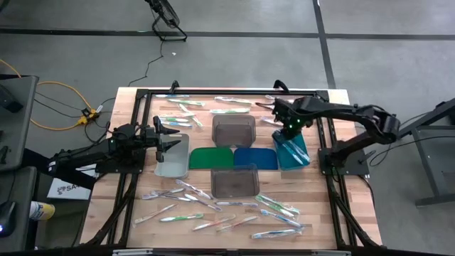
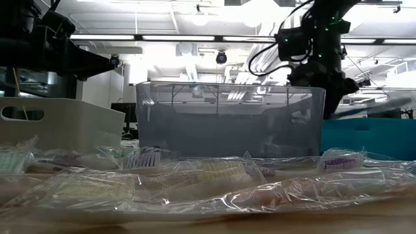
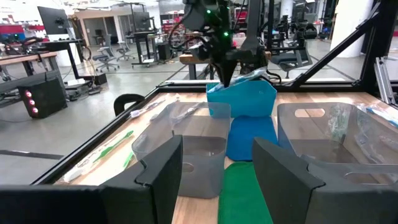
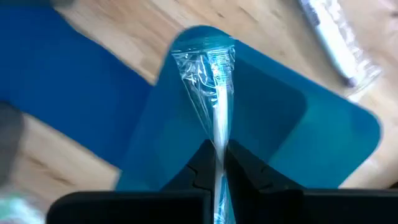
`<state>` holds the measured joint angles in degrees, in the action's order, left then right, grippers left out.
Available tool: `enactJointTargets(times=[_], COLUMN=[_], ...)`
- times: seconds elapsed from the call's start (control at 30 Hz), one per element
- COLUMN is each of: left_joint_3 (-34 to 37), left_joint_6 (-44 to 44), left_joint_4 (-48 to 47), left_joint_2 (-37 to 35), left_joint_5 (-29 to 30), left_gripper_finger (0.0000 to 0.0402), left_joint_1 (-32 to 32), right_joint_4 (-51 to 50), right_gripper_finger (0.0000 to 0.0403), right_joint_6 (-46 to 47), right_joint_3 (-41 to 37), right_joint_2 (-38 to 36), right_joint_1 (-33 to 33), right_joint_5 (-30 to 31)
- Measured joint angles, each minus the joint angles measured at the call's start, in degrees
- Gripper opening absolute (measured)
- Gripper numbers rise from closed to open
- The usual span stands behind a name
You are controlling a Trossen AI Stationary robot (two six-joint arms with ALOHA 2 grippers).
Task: Pick & Place Toothbrushes
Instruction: Put the blue toothbrush into the blue bin
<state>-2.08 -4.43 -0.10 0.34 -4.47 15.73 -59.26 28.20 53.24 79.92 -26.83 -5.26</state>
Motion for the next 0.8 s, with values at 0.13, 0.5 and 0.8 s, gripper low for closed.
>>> enactJointTargets(times=[0.13, 0.5, 0.8], left_joint_3=[0.02, 0.01, 0.02], left_joint_6=[0.0, 0.0, 0.0], left_joint_4=[0.0, 0.0, 0.0], left_joint_2=[0.0, 0.01, 0.02], left_joint_5=[0.02, 0.01, 0.0], left_gripper_finger=[0.0187, 0.0187, 0.0187], left_joint_1=[0.0, 0.0, 0.0], right_joint_4=[4.66, 13.28, 13.98], right_gripper_finger=[0.0013, 0.0025, 0.0096], right_joint_6=[-4.68, -5.47, 0.17], right_joint_3=[-3.87, -8.24, -8.27], right_joint_2=[-1.72, -1.94, -1.92], right_joint_1=[1.01, 0.91, 0.96], right_joint_5=[1.23, 3.84, 3.8])
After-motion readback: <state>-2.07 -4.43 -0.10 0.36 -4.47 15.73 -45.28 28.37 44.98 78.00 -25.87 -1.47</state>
